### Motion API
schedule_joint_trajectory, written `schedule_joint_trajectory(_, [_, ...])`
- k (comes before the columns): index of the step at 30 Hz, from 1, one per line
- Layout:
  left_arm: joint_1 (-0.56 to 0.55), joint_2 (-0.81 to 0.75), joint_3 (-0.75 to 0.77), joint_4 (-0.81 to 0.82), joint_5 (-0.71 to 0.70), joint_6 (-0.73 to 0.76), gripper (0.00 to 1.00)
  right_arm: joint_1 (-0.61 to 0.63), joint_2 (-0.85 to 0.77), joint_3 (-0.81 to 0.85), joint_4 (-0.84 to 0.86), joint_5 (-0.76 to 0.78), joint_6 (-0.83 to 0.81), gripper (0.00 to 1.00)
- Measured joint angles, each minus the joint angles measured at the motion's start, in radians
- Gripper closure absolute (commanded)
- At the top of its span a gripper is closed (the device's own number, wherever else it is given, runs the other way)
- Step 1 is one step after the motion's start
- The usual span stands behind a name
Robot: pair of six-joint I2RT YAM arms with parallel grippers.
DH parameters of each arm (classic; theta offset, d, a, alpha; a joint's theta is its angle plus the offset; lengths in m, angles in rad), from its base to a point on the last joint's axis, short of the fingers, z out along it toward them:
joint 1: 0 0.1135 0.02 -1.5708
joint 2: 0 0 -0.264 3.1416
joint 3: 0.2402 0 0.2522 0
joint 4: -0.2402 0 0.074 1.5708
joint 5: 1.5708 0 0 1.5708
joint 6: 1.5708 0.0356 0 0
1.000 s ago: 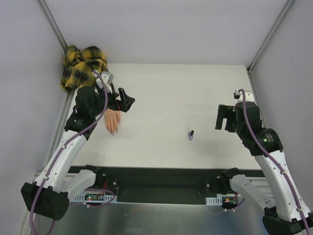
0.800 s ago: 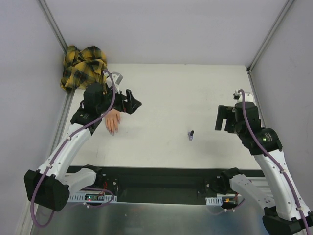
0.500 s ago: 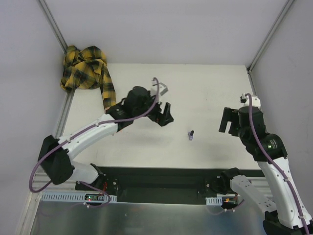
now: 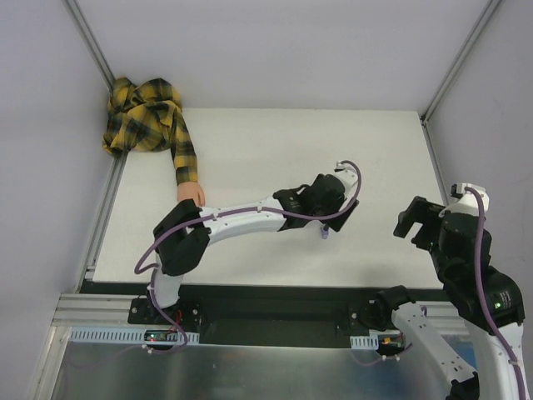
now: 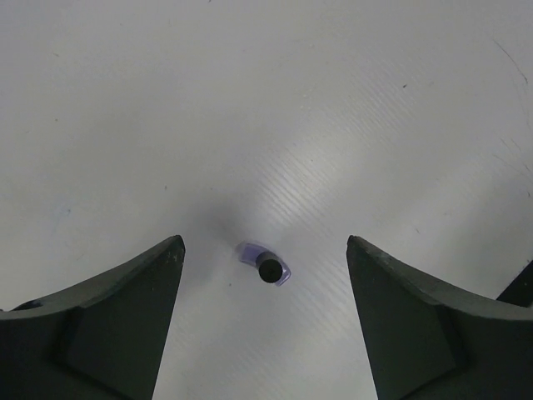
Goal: Paint the nails
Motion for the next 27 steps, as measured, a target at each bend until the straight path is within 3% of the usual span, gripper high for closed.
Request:
schedule_joint_trajectory(3, [-0.030, 0.050, 0.051, -0.008, -0.064, -0.010, 0.20, 0.000, -0.002, 0.007, -0.016, -0.001, -0.003, 0.04])
schedule_joint_trajectory(10, [-0.055, 0.124, 0.103, -0.028, -0.150, -0.012, 0.33, 0.000, -0.002, 0.007, -0.040, -0.021, -0.011, 0.04])
schedule_joint_trajectory(21, [-0.055, 0.136, 0.098, -0.075, -0.181, -0.047, 0.50, 0.000, -0.002, 0.006, -0.044, -0.035, -0.019, 0.04])
schedule_joint_trajectory(27, [-0.055, 0.137, 0.084, -0.079, -0.181, -0.065, 0.51, 0.000, -0.002, 0.003, -0.044, -0.047, -0.019, 0.04])
